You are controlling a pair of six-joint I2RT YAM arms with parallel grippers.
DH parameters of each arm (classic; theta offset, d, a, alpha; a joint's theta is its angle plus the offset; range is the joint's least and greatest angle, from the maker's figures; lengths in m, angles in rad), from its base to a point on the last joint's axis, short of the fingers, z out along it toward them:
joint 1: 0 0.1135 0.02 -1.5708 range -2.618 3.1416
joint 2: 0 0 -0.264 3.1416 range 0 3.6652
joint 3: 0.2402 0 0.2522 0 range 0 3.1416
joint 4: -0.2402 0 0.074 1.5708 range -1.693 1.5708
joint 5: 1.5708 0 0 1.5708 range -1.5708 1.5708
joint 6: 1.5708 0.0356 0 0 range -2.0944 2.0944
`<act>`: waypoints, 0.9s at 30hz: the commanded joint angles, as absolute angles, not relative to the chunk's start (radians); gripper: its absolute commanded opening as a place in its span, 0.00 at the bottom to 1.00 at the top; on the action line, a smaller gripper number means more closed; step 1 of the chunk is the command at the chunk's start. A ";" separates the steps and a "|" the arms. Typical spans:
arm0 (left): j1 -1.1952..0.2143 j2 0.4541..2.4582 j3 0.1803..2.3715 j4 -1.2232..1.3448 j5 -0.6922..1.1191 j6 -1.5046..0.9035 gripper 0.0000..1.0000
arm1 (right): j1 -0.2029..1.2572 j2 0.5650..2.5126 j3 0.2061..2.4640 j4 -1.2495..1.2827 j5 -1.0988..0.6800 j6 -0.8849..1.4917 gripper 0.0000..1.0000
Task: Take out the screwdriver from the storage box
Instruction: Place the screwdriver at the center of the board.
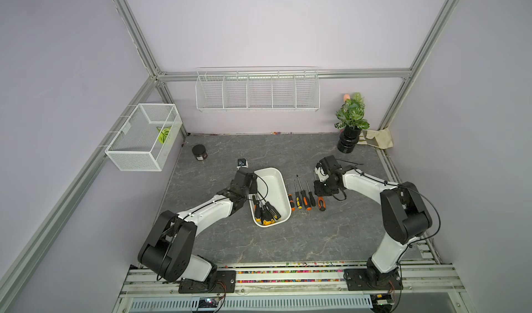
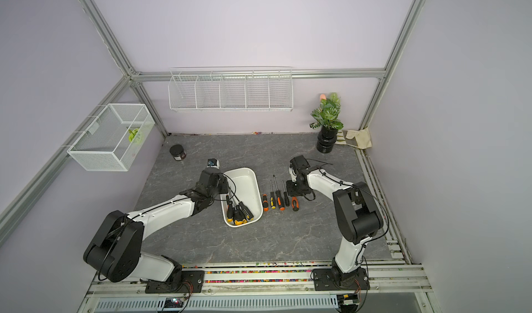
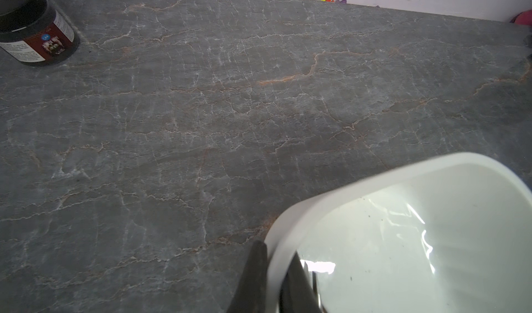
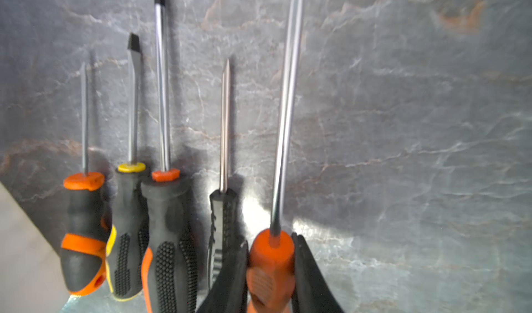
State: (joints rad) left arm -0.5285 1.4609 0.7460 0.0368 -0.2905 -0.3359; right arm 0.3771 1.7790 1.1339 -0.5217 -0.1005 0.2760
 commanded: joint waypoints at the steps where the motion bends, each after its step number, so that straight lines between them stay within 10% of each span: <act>1: -0.525 1.473 0.741 0.063 -0.302 -0.321 0.00 | 0.371 1.806 1.155 -0.522 -0.073 0.284 0.00; 13: -0.525 1.473 0.744 0.063 -0.302 -0.316 0.00 | 0.368 1.837 1.155 -0.523 -0.096 0.302 0.00; 27: -0.525 1.481 0.748 0.069 -0.293 -0.311 0.00 | 0.364 1.856 1.150 -0.513 -0.108 0.325 0.27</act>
